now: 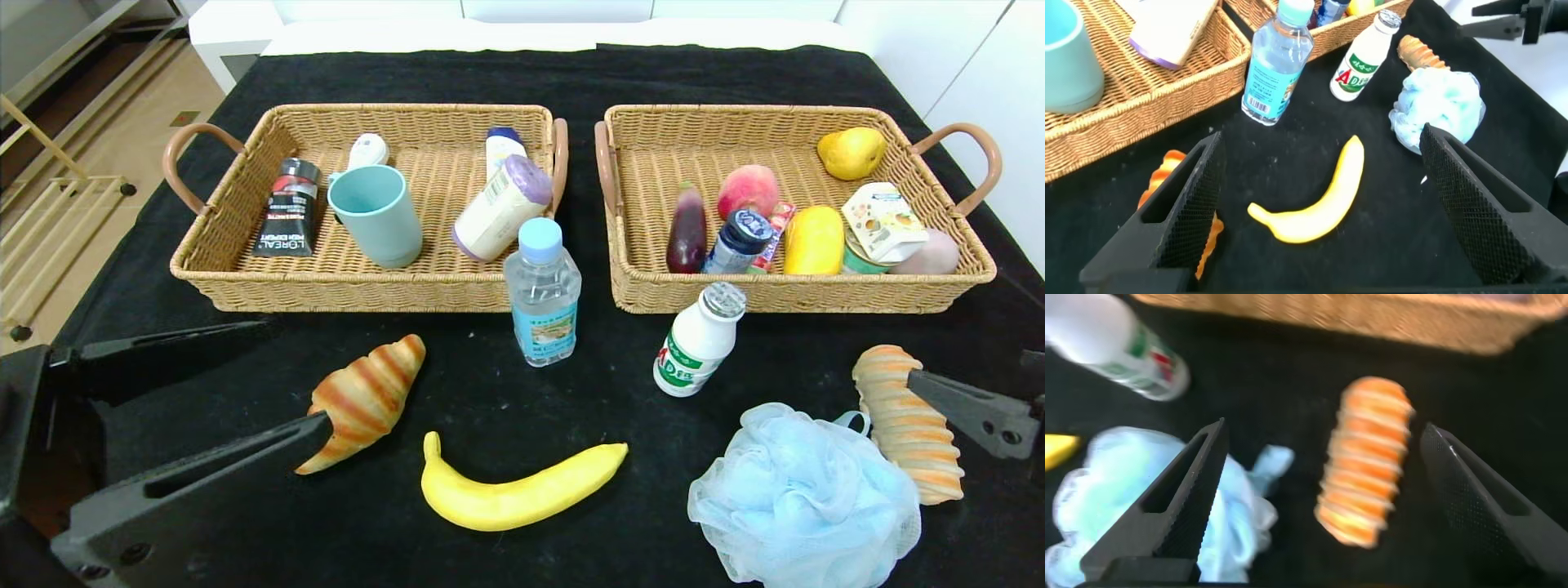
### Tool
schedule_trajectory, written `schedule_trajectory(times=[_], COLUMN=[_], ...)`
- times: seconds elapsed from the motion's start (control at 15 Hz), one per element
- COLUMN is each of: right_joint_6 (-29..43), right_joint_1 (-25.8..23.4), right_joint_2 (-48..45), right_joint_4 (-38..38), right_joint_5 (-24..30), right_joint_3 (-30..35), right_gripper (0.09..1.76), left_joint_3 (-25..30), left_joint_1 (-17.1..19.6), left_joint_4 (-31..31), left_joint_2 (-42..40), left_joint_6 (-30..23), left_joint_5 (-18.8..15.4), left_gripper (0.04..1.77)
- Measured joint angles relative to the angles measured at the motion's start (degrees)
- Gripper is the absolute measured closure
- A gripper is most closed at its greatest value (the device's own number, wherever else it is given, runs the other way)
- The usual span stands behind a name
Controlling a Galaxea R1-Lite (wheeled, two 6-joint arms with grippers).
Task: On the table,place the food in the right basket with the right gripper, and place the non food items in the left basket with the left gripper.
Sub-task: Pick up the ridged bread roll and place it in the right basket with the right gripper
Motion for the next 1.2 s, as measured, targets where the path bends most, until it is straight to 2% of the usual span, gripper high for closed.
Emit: schedule_trajectory(times=[0.13, 0.27, 0.87, 1.2], right_joint_6=[3.0, 5.5, 8.6, 8.8], right_joint_1=[-2.8, -5.3, -11.0, -13.8], right_joint_2=[1.3, 3.8, 15.5, 19.6], right_joint_4=[8.3, 11.4, 11.6, 11.6], right_joint_5=[-0.5, -0.6, -0.1, 4.8], right_joint_3=[-4.8, -7.7, -9.6, -8.9], right_gripper=[0.14, 0.14, 0.14, 0.14], left_joint_3=[-0.3, -0.5, -0.5, -0.4], left_joint_1=[0.0, 0.0, -0.1, -0.4], left_joint_4=[0.3, 0.3, 0.3, 0.3], left_joint_2=[-0.7, -1.0, -1.2, -1.2], left_joint_6=[0.0, 0.2, 0.4, 0.4], left_joint_5=[0.0, 0.6, 0.6, 0.6], left_gripper=[0.09, 0.09, 0.09, 0.09])
